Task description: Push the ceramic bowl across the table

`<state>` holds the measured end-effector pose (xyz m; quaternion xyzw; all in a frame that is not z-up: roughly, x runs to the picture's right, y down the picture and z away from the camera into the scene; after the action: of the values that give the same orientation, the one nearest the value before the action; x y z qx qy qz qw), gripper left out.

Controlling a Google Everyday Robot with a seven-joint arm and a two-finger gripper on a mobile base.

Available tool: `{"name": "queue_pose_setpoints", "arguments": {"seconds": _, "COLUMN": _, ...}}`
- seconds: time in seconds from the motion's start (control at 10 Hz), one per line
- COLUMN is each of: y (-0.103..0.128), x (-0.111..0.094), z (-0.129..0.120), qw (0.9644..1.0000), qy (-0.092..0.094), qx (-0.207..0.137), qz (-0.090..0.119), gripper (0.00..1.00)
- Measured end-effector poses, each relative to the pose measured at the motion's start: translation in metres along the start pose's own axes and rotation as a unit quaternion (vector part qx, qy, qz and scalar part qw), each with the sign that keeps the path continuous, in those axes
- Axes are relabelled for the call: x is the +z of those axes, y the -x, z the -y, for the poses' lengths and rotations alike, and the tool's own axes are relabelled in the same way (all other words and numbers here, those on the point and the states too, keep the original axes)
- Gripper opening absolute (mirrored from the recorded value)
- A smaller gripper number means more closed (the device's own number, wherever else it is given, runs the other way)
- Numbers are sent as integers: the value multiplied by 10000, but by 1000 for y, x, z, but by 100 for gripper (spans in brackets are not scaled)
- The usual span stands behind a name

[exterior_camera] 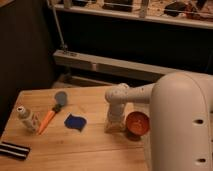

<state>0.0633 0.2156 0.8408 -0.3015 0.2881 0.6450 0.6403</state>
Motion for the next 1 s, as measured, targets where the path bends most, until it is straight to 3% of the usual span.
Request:
{"name": "queue_pose_setpoints", "arguments": {"seconds": 0.1, "y": 4, "x": -6, "z": 9, "qw": 9998, "qy": -95, "qx": 36, "qz": 154, "gripper": 65}}
{"name": "queue_pose_setpoints", "arguments": {"seconds": 0.6, "y": -2, "x": -9, "z": 19, "qw": 9990, "qy": -323, "qx": 250, "qz": 181, "gripper": 65}}
{"name": "queue_pose_setpoints", "arguments": {"seconds": 0.8, "y": -2, "x": -13, "z": 24, "qw": 9985, "qy": -353, "qx": 355, "qz": 228, "gripper": 65}}
{"name": "queue_pose_setpoints", "arguments": {"seconds": 1.0, "y": -1, "x": -17, "z": 20, "qw": 9986, "qy": -269, "qx": 374, "qz": 278, "gripper": 65}}
